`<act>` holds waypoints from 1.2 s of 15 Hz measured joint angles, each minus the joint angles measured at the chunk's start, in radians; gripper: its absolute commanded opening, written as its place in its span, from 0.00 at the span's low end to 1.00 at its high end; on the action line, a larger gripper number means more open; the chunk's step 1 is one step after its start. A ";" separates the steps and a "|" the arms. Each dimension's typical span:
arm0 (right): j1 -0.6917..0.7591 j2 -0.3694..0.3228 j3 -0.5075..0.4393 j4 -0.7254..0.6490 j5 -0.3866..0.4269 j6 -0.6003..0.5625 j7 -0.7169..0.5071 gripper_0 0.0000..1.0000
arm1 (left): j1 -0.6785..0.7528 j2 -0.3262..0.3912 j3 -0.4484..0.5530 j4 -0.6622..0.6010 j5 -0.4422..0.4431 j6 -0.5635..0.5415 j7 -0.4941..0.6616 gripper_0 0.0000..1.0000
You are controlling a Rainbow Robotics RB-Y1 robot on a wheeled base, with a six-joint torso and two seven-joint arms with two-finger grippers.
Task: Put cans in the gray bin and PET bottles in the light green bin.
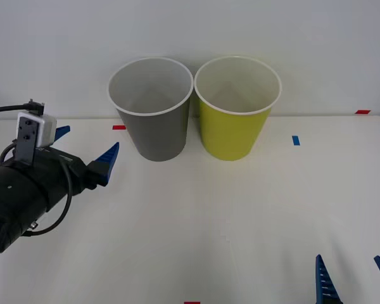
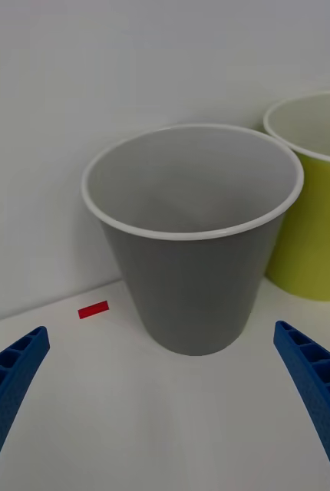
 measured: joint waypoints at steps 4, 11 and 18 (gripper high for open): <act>0.000 0.000 0.000 0.000 0.000 0.000 0.000 0.99 | 0.067 0.005 -0.037 0.066 -0.009 -0.219 -0.005 1.00; 0.000 0.000 0.000 0.000 0.000 0.000 0.000 0.99 | 0.314 0.062 -0.255 0.265 -0.210 -0.759 0.018 1.00; 0.000 0.000 0.000 0.000 0.000 0.000 0.000 0.99 | 0.568 0.061 -0.293 0.270 -0.371 -0.969 0.133 1.00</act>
